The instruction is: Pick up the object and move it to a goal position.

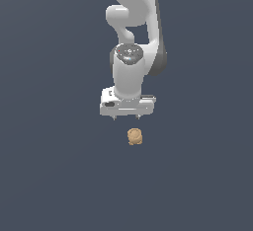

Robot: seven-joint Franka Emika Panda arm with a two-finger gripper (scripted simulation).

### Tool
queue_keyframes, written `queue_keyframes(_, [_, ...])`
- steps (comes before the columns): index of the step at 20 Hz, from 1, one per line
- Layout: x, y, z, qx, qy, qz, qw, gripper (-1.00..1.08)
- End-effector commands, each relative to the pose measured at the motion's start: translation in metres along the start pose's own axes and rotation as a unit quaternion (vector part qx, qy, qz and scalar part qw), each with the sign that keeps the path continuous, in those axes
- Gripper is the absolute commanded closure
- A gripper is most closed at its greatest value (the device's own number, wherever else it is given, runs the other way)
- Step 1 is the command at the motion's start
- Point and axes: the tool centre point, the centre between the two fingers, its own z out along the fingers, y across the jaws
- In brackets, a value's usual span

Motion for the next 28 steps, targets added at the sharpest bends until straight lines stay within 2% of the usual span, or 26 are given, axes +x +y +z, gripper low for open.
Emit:
queue_keyframes(1, [0.005, -0.005, 0.009, 0.001, -0.001, -0.007, 1.0000, -0.92])
queue_keyframes(13, [0.031, -0.036, 0.059, 0.013, -0.003, -0.046, 0.9989, -0.92])
queue_keyframes(22, [0.033, -0.039, 0.068, 0.014, -0.003, -0.049, 0.9987, -0.92])
queue_keyframes(28, [0.032, -0.040, 0.096, 0.014, -0.003, -0.050, 0.9987, -0.92])
